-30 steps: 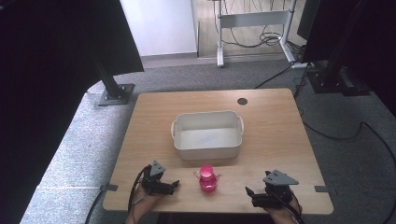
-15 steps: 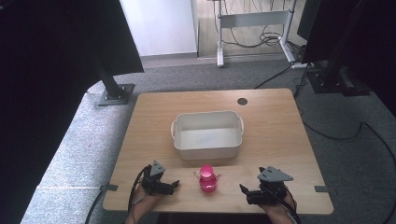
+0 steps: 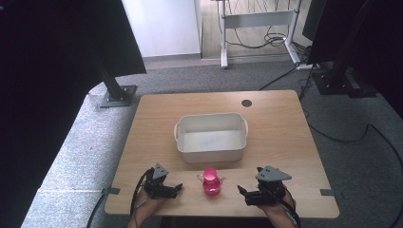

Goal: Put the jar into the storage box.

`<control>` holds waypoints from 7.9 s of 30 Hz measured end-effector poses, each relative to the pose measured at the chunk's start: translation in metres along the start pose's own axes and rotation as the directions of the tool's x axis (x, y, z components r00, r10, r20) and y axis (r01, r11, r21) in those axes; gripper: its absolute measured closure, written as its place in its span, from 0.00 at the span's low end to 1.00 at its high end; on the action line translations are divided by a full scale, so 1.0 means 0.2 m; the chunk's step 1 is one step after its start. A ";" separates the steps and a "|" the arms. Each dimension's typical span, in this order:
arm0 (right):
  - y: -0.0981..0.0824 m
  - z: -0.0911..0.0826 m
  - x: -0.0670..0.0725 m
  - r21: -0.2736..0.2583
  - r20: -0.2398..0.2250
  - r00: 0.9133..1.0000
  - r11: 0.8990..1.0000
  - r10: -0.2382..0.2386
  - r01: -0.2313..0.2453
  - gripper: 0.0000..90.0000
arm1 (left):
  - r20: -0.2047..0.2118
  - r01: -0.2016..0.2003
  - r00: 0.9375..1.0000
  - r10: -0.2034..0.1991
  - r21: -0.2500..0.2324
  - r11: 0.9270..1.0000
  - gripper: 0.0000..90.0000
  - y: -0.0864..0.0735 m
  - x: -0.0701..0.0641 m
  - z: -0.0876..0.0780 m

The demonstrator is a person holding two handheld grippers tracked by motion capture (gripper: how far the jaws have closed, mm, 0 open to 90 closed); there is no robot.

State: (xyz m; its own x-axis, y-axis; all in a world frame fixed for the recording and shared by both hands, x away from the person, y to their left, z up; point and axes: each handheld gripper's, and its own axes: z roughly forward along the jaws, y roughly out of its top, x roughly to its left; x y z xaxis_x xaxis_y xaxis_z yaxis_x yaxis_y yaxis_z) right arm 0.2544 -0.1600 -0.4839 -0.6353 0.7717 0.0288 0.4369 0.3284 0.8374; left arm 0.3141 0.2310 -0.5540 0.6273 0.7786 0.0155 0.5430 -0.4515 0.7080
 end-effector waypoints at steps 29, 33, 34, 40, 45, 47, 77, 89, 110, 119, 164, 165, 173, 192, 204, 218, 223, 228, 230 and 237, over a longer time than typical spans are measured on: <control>0.15 0.14 0.11 -0.037 -0.109 0.992 0.997 -0.068 0.065 0.09 | 0.000 0.000 1.000 0.000 0.000 1.000 0.02 0.00 0.00 0.00; 0.17 0.15 0.12 -0.044 -0.128 0.989 0.997 -0.070 0.065 0.10 | 0.000 0.000 1.000 0.000 0.000 1.000 0.02 0.00 0.00 0.00; 0.17 0.15 0.12 -0.046 -0.135 0.988 0.997 -0.071 0.066 0.10 | 0.000 0.000 1.000 0.000 0.000 1.000 0.02 0.00 0.00 0.00; 0.20 0.18 0.15 -0.050 -0.167 0.983 0.996 -0.077 0.069 0.13 | 0.000 0.000 1.000 0.000 0.000 1.000 0.02 0.00 0.00 0.00; 0.21 0.21 0.17 -0.054 -0.189 0.979 0.996 -0.081 0.072 0.18 | 0.000 0.000 1.000 0.000 0.000 1.000 0.02 0.00 0.00 0.00; 0.22 0.22 0.18 -0.056 -0.191 0.978 0.995 -0.087 0.077 0.20 | 0.000 0.000 1.000 0.000 0.000 1.000 0.02 0.00 0.00 0.00; 0.27 0.33 0.26 -0.036 -0.266 0.958 0.995 -0.104 0.097 0.53 | 0.000 -0.001 1.000 0.001 0.001 1.000 0.02 0.00 0.00 0.00; 0.32 0.29 0.25 -0.056 -0.269 0.958 0.994 -0.104 0.092 0.53 | 0.001 -0.001 1.000 0.001 0.001 1.000 0.02 0.00 0.00 0.00; 0.47 0.21 0.21 -0.075 -0.257 0.959 0.992 -0.115 0.099 0.53 | 0.002 0.000 1.000 0.000 0.000 1.000 0.02 0.00 0.00 0.00; 0.53 0.18 0.21 -0.083 -0.252 0.960 0.991 -0.121 0.103 0.53 | 0.002 0.000 1.000 0.000 -0.001 1.000 0.02 0.00 0.00 0.00; 0.84 0.20 0.02 -0.092 -0.125 0.988 0.992 -0.094 0.082 0.53 | 0.007 -0.008 1.000 0.008 0.000 1.000 0.02 0.00 0.00 0.00; 0.85 0.20 0.02 -0.091 -0.120 0.988 0.993 -0.092 0.081 0.53 | 0.008 -0.007 1.000 0.007 0.000 1.000 0.02 0.00 0.00 0.00; 0.87 0.23 -0.03 -0.090 -0.092 0.993 0.994 -0.076 0.068 0.53 | 0.008 -0.006 1.000 0.006 -0.002 1.000 0.02 0.00 0.00 0.00; 0.87 0.39 -0.12 -0.086 -0.056 0.998 0.996 -0.034 0.029 0.53 | 0.012 -0.010 1.000 0.010 -0.002 1.000 0.02 0.00 0.00 0.00; 0.79 0.48 -0.13 -0.062 -0.048 0.999 0.998 -0.022 0.019 0.53 | 0.013 -0.010 1.000 0.010 -0.002 1.000 0.02 0.00 0.00 0.00; 0.65 0.59 -0.15 -0.015 -0.058 0.998 1.000 0.009 -0.010 0.53 | 0.012 -0.011 1.000 0.011 -0.002 1.000 0.02 0.00 0.00 0.00; 0.62 0.61 -0.16 -0.004 -0.059 0.998 1.000 0.014 -0.014 0.53 | 0.012 -0.011 1.000 0.011 -0.002 1.000 0.02 0.00 0.00 0.00; 0.60 0.63 -0.16 0.009 -0.061 0.998 1.000 0.017 -0.016 0.53 | 0.012 -0.011 1.000 0.011 -0.002 1.000 0.02 0.00 0.00 0.00; 0.59 0.63 -0.15 0.016 -0.063 0.998 1.000 0.017 -0.016 0.53 | 0.012 -0.011 1.000 0.011 -0.001 1.000 0.02 0.00 0.00 0.00; 0.57 0.65 -0.16 0.027 -0.068 0.997 0.999 0.025 -0.023 0.53 | 0.012 -0.013 1.000 0.013 0.000 1.000 0.02 0.00 0.00 0.00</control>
State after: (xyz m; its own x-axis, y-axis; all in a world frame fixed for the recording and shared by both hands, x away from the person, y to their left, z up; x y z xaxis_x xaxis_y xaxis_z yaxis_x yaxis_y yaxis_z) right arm 0.4075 -0.0759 -0.4613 -0.6661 0.7408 0.0865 0.4686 0.3255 0.8213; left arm 0.3142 0.2309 -0.5540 0.6409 0.7674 0.0158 0.5348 -0.4612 0.7080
